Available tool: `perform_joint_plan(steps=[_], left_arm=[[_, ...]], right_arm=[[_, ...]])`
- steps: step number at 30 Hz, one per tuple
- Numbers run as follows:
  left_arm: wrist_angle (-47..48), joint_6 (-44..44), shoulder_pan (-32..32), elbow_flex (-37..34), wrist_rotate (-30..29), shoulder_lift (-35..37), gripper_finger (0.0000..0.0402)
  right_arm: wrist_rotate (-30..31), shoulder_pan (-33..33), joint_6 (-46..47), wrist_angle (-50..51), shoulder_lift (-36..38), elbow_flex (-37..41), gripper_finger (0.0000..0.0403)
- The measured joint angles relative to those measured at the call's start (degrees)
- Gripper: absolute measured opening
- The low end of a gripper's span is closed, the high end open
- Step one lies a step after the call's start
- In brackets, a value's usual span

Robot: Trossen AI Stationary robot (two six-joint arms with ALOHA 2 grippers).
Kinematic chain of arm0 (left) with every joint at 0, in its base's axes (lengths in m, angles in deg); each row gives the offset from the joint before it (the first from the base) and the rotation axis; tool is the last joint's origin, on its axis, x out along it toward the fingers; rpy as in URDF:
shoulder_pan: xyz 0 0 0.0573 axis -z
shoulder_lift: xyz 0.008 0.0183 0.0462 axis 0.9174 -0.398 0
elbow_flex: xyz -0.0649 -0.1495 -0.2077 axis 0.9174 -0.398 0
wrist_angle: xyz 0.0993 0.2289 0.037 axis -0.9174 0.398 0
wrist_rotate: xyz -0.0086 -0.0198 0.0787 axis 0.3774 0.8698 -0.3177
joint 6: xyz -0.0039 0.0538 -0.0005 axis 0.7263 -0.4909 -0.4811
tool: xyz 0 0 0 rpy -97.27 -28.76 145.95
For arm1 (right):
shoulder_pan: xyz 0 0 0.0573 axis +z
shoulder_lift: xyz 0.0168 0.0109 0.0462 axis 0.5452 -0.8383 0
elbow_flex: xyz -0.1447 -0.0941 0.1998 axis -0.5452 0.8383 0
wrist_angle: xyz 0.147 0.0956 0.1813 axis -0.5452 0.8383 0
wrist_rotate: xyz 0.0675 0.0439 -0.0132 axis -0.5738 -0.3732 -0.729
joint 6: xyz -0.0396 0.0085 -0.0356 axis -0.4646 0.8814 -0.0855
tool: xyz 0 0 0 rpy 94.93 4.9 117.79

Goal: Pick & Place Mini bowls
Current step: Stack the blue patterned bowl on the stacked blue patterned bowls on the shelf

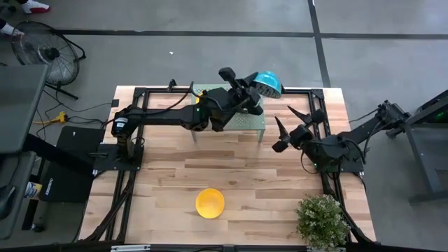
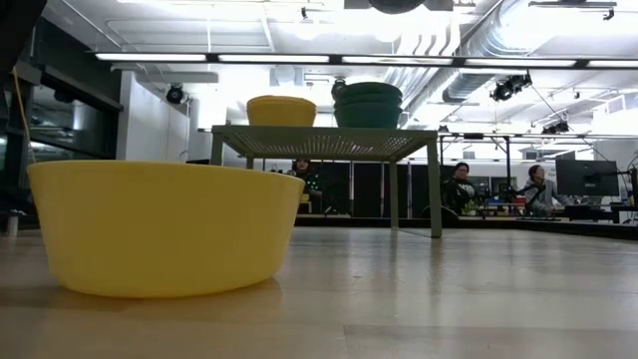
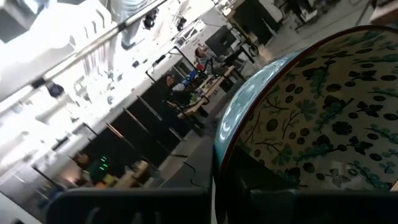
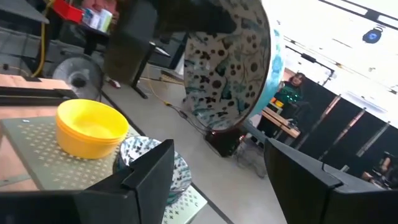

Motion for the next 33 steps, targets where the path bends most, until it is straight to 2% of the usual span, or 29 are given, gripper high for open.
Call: perform_joint_plan(steps=[2, 6, 13, 20, 29, 33], left_arm=[[2.38, 3.24, 0.07, 1.21, 0.54, 0.00, 0.0005], [5.09, 10.34, 0.21, 2.32, 5.59, 0.00, 0.0005], [11.29, 22.88, 0.13, 2.48, 9.96, 0.00, 0.0005], [11.96, 23.59, 0.17, 2.50, 10.68, 0.02, 0.0005], [11.97, 19.21, 0.23, 2.48, 12.88, -0.02, 0.0005], [11.91, 18.96, 0.17, 2.48, 12.73, -0.02, 0.0005]], right_arm=[[0.62, -0.03, 0.00, -0.06, 0.00, 0.00, 0.0236], [0.91, -1.25, -0.66, 0.16, 0.00, 0.00, 0.0236], [0.57, -1.46, -9.43, -1.58, 0.00, 0.00, 0.0236], [0.09, -1.48, -11.32, -6.37, 0.00, 0.00, 0.0236], [-0.69, -2.25, -19.54, -22.37, 0.02, 0.00, 0.0232], [-1.18, -3.18, -20.35, -23.86, 0.02, 0.00, 0.0222]])
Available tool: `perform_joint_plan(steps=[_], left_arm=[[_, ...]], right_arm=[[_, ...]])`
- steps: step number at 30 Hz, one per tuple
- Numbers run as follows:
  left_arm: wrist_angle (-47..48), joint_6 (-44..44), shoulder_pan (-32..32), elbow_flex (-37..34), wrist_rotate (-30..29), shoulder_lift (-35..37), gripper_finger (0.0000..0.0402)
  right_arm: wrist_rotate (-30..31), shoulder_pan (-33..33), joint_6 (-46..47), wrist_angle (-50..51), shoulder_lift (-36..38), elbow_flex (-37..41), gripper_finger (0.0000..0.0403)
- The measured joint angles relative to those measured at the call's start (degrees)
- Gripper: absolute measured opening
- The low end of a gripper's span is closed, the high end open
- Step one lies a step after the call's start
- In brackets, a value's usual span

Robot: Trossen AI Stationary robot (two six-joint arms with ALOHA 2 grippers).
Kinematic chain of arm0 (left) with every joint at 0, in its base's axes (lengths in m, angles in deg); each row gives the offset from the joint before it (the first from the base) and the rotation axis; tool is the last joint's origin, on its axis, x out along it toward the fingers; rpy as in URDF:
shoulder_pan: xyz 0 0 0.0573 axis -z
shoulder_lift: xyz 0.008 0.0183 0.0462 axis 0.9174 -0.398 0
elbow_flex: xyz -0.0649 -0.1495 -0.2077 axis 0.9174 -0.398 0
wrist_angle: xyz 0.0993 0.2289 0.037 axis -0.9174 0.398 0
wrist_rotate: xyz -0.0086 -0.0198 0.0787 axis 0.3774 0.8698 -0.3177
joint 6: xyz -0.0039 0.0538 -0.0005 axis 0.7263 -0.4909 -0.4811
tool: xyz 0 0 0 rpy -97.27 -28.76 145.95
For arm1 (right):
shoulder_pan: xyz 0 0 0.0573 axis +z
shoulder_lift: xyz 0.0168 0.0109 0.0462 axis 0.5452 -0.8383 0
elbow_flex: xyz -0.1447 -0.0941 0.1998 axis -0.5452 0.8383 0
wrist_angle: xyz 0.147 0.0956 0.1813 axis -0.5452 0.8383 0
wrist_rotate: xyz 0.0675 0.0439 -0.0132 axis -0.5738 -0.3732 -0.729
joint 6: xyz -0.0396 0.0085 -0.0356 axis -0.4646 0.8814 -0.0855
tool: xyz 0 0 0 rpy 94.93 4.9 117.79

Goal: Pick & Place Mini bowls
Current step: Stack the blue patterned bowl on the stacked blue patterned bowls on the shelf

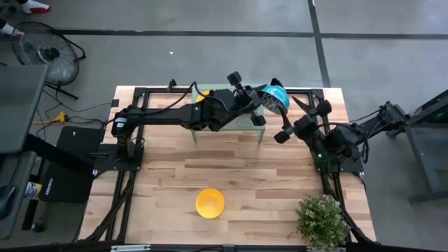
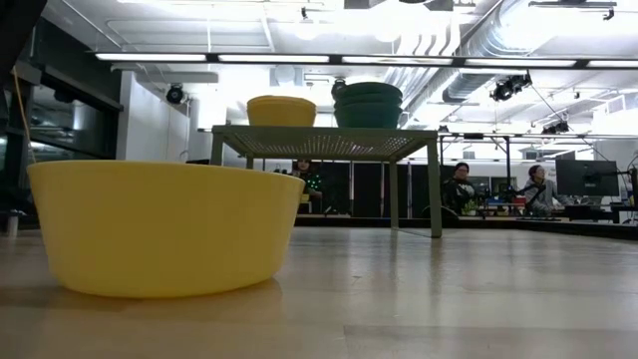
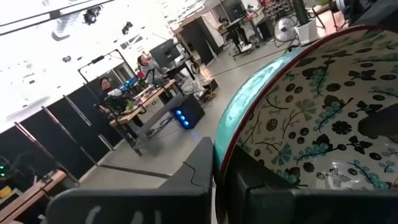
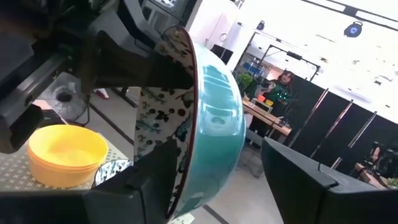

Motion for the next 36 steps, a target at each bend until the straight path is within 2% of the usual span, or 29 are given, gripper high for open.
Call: perform_joint_plan(steps=[5, 10, 12, 16, 23, 28, 36], left_arm=[[-0.44, -2.74, 0.02, 0.00, -0.02, 0.00, 0.0005], [-0.51, -4.17, 0.00, 0.00, 0.82, 0.00, 0.0005], [-1.56, -7.76, -0.06, 0.00, 2.49, 0.00, 0.0005], [-3.50, -13.42, 0.25, 0.00, 2.17, 0.00, 0.0006], [-3.39, -20.61, 0.33, 0.00, 5.03, 0.00, 0.0010], [-3.53, -18.97, 0.33, 0.00, 5.13, 0.04, 0.0012], [-3.18, -16.78, 0.33, 0.00, 5.43, 0.04, 0.0013]], right_arm=[[-0.27, -0.16, 0.28, 0.04, -0.10, -0.01, 0.0200], [-0.50, -0.14, 0.09, 0.72, -0.11, 0.00, 0.0152], [0.56, -0.19, 0.61, 0.74, -0.10, -0.03, 0.0130], [0.28, -0.27, 0.15, 0.81, 0.02, -0.22, 0.0100], [1.42, 0.01, -1.66, 1.57, 0.28, -0.09, 0.0114], [1.55, 0.23, -0.56, 1.30, 0.38, -0.09, 0.0085], [2.16, 0.42, 1.45, 1.67, 0.44, -0.09, 0.0083]])
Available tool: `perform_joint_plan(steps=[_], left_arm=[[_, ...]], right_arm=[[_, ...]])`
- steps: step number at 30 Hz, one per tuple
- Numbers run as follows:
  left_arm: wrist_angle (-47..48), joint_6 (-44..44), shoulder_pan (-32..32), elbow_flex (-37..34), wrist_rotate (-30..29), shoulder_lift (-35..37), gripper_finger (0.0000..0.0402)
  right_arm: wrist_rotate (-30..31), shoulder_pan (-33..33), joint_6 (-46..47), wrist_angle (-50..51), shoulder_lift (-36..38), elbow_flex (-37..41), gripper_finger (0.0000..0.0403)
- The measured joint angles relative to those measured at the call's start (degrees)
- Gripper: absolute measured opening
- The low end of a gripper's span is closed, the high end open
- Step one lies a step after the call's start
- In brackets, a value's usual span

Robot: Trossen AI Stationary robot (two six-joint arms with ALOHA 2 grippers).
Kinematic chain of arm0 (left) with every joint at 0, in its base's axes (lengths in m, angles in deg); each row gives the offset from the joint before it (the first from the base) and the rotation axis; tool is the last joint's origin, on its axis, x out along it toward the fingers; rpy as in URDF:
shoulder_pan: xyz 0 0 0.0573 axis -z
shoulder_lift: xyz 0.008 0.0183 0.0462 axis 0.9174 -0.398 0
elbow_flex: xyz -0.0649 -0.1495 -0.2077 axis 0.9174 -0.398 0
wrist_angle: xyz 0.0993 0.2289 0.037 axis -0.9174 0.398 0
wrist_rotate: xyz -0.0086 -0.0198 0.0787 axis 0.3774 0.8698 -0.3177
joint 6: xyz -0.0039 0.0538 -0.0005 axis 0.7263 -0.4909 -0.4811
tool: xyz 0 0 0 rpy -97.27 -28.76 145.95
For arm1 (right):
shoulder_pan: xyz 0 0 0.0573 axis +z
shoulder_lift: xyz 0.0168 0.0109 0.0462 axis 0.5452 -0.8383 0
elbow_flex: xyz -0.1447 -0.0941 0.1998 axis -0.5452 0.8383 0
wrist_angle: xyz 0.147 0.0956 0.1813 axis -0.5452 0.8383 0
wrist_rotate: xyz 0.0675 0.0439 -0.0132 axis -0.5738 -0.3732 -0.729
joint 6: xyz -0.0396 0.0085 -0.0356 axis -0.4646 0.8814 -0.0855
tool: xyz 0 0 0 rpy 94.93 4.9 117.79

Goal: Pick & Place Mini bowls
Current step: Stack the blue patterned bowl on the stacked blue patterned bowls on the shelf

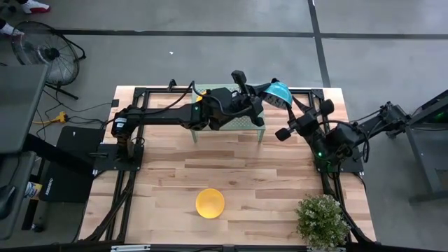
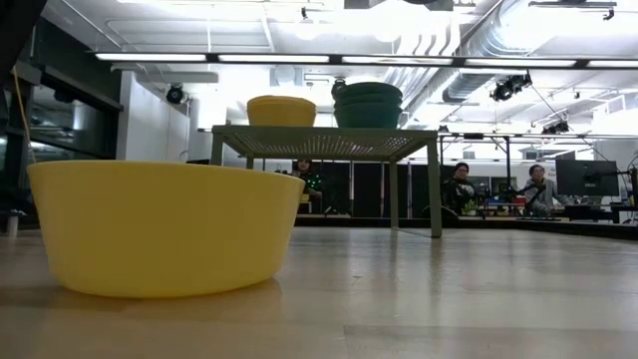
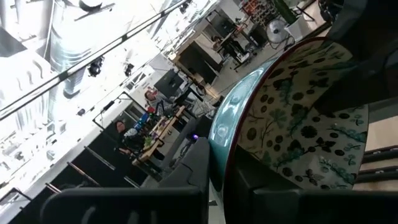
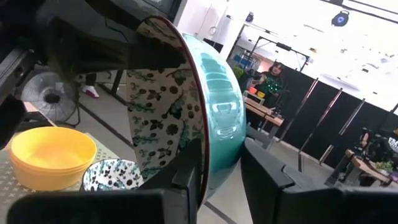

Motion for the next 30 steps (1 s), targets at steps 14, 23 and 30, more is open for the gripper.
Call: perform_joint_plan(steps=[14, 23, 30], left_arm=[[1.00, 4.30, 0.39, -0.20, 0.41, -0.07, 0.0095], [0.91, 4.64, 0.37, -0.20, -1.02, -0.11, 0.0101], [0.60, 0.27, 0.31, -0.20, -2.53, -0.13, 0.0102]], right_arm=[[4.87, -0.04, 3.37, -0.62, 0.38, 0.02, 0.0006], [4.79, -0.24, 3.72, -0.89, 0.33, 0.02, 0.0003], [4.50, -0.54, 3.82, -1.00, 0.31, 0.02, 0.0003]])
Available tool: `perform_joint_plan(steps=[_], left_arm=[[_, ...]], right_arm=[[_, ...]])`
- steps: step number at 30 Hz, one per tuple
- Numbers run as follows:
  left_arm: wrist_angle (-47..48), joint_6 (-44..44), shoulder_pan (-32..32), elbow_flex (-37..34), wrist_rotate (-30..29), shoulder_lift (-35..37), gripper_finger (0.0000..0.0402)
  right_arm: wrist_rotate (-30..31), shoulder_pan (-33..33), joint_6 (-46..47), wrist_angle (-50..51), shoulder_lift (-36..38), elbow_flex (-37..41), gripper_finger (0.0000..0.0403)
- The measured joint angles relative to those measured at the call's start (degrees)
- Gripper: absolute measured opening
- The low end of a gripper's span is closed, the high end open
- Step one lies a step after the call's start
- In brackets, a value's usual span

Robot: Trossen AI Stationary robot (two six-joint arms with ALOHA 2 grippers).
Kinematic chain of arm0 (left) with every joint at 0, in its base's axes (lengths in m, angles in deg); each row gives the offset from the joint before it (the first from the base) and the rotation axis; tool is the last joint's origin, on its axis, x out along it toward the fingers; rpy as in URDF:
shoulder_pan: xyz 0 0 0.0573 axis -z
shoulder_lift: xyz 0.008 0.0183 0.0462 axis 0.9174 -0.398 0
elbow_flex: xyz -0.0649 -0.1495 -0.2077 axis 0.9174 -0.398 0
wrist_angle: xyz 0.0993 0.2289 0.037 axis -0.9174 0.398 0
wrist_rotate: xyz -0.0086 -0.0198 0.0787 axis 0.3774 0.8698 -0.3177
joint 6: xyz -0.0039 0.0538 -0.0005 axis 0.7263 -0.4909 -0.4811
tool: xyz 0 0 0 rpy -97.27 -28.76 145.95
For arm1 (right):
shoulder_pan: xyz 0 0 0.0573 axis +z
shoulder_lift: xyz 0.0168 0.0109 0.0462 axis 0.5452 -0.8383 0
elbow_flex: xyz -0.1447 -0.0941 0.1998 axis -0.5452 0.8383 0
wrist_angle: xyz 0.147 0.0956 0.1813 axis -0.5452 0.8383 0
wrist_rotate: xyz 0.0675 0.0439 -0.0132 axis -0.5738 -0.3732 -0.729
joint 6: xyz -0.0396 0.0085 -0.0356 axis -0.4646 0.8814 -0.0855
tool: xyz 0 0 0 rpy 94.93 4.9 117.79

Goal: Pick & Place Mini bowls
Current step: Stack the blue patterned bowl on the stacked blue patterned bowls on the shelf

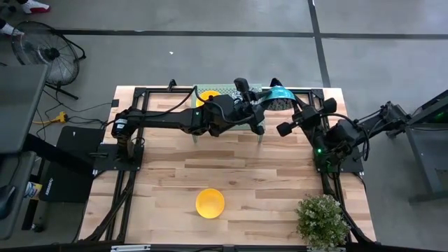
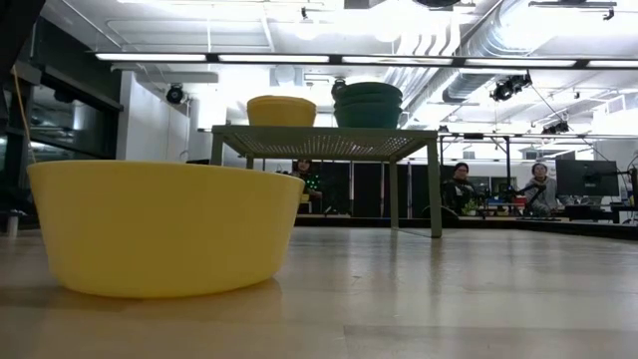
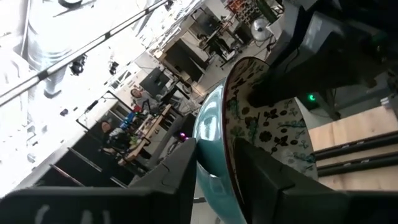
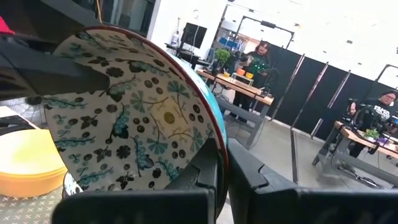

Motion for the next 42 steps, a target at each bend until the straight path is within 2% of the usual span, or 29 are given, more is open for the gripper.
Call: perform_joint_plan(steps=[6, 13, 17, 21, 24, 28, 33, 37, 42], left_arm=[[-0.25, -4.27, -0.02, 0.00, -0.52, 0.00, 0.0102], [-1.51, -13.77, -0.04, 0.00, -0.54, -0.04, 0.0102], [-3.24, -23.91, -0.03, 0.00, -0.22, -0.09, 0.0102], [-3.18, -38.70, 0.60, 0.00, 2.72, -0.09, 0.0102], [-3.67, -49.57, 1.56, 0.19, 2.16, 0.00, 0.0102], [-3.78, -60.73, 2.48, 0.20, -1.81, 0.04, 0.0102], [-7.41, -68.53, 2.29, 0.42, -11.01, 0.55, 0.0102], [-14.45, -72.22, 2.30, 0.37, -18.69, 0.44, 0.0101], [-15.04, -74.36, 1.33, 0.36, -22.93, 3.58, 0.0101]], right_arm=[[-0.02, 0.00, 0.24, -0.07, -0.02, 0.00, 0.0003], [-0.02, 0.00, 0.28, -0.15, -0.02, 0.00, 0.0003], [0.01, 0.00, 0.39, -0.27, -0.01, 0.00, 0.0003], [0.26, -0.53, 0.35, -0.16, 0.28, 0.00, 0.0003], [0.47, -1.01, 0.17, 0.07, 0.37, 0.05, 0.0001], [0.57, -1.04, 0.15, 0.13, 0.35, 0.11, 0.0000], [0.02, -1.03, -0.83, -0.03, 0.30, 0.22, 0.0000], [0.39, -1.91, -0.52, -1.16, 0.35, 0.22, 0.0000], [0.39, -2.92, -0.48, -2.25, 0.87, 0.20, 0.0000]])
